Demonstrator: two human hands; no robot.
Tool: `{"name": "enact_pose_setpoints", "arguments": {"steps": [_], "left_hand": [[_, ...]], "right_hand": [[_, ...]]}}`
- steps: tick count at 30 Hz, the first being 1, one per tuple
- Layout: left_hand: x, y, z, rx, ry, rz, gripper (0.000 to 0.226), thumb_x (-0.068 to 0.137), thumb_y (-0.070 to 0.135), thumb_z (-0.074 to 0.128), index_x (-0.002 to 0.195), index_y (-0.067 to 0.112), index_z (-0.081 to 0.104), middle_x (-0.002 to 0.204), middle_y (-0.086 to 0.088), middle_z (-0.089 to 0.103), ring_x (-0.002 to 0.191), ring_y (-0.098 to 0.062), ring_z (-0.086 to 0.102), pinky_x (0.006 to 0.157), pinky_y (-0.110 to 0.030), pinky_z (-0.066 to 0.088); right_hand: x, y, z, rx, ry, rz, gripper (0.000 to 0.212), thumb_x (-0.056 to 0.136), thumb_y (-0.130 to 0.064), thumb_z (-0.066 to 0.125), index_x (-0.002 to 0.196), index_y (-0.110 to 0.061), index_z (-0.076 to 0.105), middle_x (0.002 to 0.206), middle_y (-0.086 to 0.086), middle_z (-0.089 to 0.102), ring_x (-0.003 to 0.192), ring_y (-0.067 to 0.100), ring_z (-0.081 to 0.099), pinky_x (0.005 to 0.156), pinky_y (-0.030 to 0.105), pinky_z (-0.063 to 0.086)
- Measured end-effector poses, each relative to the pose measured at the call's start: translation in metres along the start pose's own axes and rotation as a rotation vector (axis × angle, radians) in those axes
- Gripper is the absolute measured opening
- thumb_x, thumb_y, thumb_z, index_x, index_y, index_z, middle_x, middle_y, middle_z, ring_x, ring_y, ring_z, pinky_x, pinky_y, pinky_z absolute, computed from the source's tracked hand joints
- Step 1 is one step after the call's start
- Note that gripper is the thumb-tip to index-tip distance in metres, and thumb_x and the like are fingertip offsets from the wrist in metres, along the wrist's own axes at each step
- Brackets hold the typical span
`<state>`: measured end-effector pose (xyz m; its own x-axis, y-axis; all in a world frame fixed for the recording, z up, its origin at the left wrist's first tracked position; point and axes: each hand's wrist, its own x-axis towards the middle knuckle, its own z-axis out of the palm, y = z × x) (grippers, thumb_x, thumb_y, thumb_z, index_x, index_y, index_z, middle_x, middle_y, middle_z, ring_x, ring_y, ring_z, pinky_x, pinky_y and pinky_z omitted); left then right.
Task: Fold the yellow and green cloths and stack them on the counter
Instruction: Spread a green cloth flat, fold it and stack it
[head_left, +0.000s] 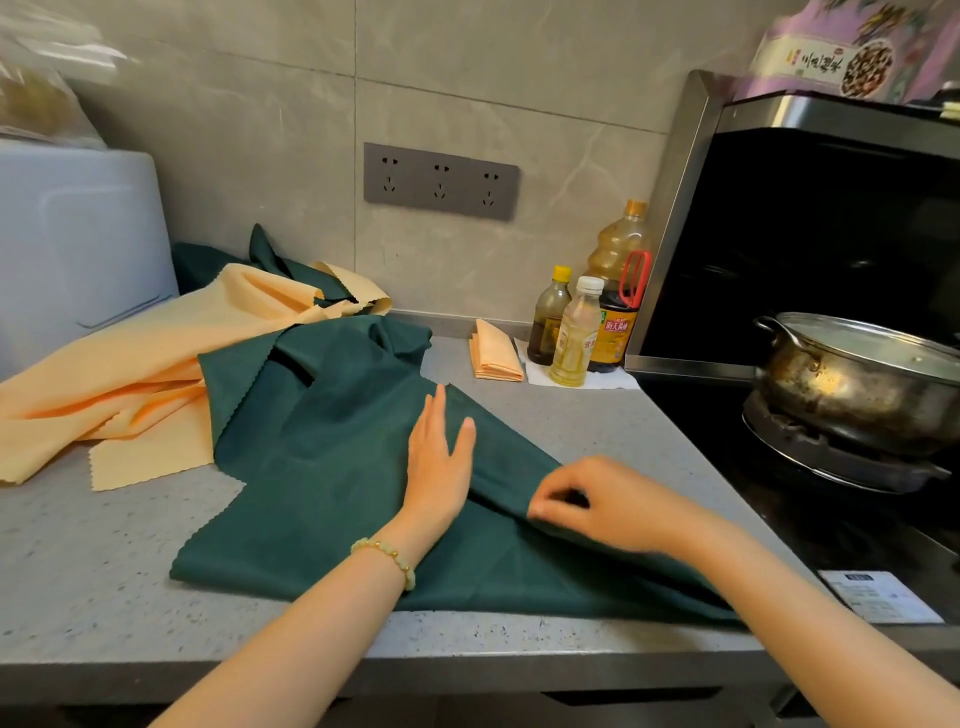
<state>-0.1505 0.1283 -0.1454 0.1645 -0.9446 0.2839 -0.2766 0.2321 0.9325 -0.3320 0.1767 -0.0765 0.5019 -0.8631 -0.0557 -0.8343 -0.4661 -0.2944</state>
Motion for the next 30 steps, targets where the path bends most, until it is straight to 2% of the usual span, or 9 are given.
{"name": "enact_pose_setpoints", "arguments": {"steps": [3,6,9,13,18,21,23,27,30], "left_hand": [[-0.002,-0.01,0.006,0.461,-0.174,0.079,0.056,0.101,0.03,0.039,0.152,0.023,0.016,0.156,-0.001,0.024,0.144,-0.018,0.02,0.119,-0.037,0.013],[-0.004,-0.011,0.009,0.691,-0.252,0.095,0.054,0.103,0.032,0.033,0.152,0.019,0.016,0.155,-0.001,0.027,0.143,-0.017,0.022,0.12,-0.036,0.009],[-0.003,-0.009,0.009,0.71,-0.239,0.089,0.053,0.103,0.032,0.031,0.152,0.018,0.016,0.155,-0.001,0.027,0.144,-0.017,0.022,0.12,-0.035,0.009],[-0.003,-0.009,0.01,0.747,-0.239,0.103,0.054,0.103,0.032,0.03,0.152,0.017,0.014,0.157,-0.002,0.023,0.145,-0.019,0.018,0.119,-0.035,0.009],[-0.003,-0.006,0.011,0.686,-0.162,0.14,0.057,0.103,0.037,0.027,0.153,0.018,0.007,0.161,-0.002,0.004,0.147,-0.019,0.002,0.119,-0.038,0.003],[-0.006,-0.006,0.012,0.651,-0.128,0.273,0.057,0.099,0.038,0.039,0.15,0.023,0.019,0.157,-0.005,0.013,0.144,-0.022,0.01,0.118,-0.036,0.011],[-0.01,-0.007,0.011,0.659,-0.158,0.39,0.048,0.094,0.038,0.049,0.139,0.028,0.038,0.142,-0.001,0.031,0.132,-0.019,0.028,0.109,-0.031,0.025],[-0.01,-0.006,0.013,0.712,-0.301,0.437,0.031,0.093,0.044,0.05,0.12,0.031,0.056,0.122,0.008,0.048,0.115,-0.013,0.041,0.095,-0.025,0.03],[-0.007,-0.005,0.014,0.708,-0.36,0.409,0.031,0.093,0.045,0.052,0.119,0.032,0.061,0.121,0.01,0.055,0.113,-0.012,0.046,0.094,-0.026,0.034]], "right_hand": [[0.014,0.023,-0.009,-0.026,0.304,0.121,0.018,0.09,-0.04,0.057,0.105,-0.03,0.064,0.105,-0.014,0.062,0.099,0.006,0.056,0.089,0.029,0.048],[0.026,0.038,-0.004,0.101,0.213,0.268,0.031,0.084,-0.051,0.061,0.098,-0.024,0.063,0.098,-0.009,0.062,0.091,0.009,0.056,0.083,0.029,0.05],[0.027,0.036,0.007,0.118,0.065,0.399,0.048,0.076,-0.062,0.063,0.084,-0.014,0.061,0.081,-0.004,0.059,0.074,0.011,0.054,0.069,0.026,0.044],[0.026,0.042,0.01,0.178,0.012,0.413,0.034,0.08,-0.047,0.069,0.072,-0.016,0.061,0.073,0.003,0.056,0.066,0.014,0.048,0.062,0.025,0.038],[0.029,0.062,-0.004,0.258,0.288,0.44,0.027,0.084,-0.029,0.069,0.063,-0.019,0.057,0.065,-0.002,0.055,0.063,0.013,0.05,0.058,0.022,0.039],[0.027,0.098,-0.016,0.095,0.47,0.637,0.02,0.086,-0.031,0.066,0.074,-0.019,0.056,0.088,0.004,0.064,0.084,0.022,0.057,0.079,0.034,0.048],[0.02,0.113,-0.02,0.013,0.527,0.731,0.018,0.086,-0.029,0.065,0.098,-0.017,0.059,0.112,0.009,0.06,0.102,0.029,0.055,0.09,0.042,0.046],[0.007,0.094,-0.015,-0.123,0.72,0.414,0.032,0.089,-0.025,0.061,0.119,-0.016,0.055,0.121,0.005,0.055,0.112,0.024,0.051,0.093,0.039,0.04],[-0.003,0.059,-0.005,-0.018,0.428,0.072,0.019,0.09,-0.035,0.059,0.108,-0.03,0.062,0.121,-0.008,0.053,0.116,0.009,0.048,0.103,0.03,0.035]]}}
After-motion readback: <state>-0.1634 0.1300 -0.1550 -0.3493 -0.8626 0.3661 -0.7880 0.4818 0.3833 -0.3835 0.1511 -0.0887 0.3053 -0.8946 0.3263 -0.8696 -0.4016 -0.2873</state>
